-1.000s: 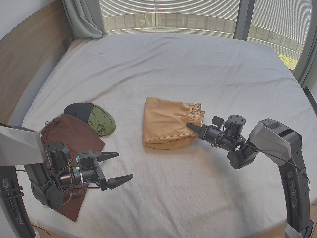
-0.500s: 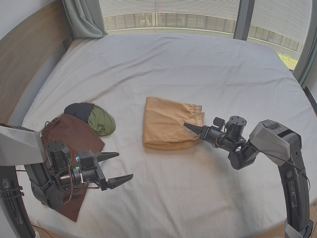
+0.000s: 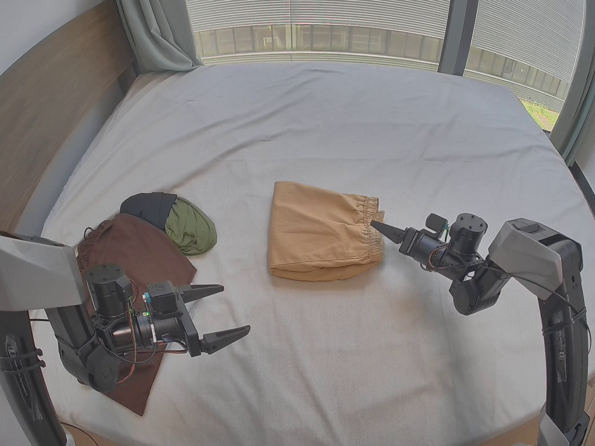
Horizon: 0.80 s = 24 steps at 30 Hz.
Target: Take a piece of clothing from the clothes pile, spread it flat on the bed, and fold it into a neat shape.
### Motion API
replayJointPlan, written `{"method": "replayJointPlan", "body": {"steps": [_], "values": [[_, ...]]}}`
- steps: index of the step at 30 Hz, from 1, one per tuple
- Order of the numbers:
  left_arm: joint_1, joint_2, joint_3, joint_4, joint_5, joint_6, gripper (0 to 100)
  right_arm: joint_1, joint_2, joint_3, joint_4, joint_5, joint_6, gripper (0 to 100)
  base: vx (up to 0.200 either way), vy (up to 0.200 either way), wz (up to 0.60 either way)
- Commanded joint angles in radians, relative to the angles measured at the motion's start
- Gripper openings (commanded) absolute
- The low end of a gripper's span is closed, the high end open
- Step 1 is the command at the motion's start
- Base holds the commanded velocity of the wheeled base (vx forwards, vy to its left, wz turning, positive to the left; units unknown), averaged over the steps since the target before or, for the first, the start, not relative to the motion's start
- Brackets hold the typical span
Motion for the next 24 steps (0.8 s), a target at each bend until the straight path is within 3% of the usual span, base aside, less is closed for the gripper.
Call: {"method": "replayJointPlan", "body": {"steps": [1, 24], "values": [[0.001, 0.001, -0.001, 0.000, 0.000, 0.000, 100, 0.000, -0.091, 0.022, 0.000, 0.002, 0.001, 100, 0.000, 0.000, 0.00], [0.004, -0.001, -0.004, -0.002, 0.000, 0.000, 100, 0.144, -0.104, 0.033, 0.012, -0.001, 0.001, 100, 0.000, 0.000, 0.00]]}}
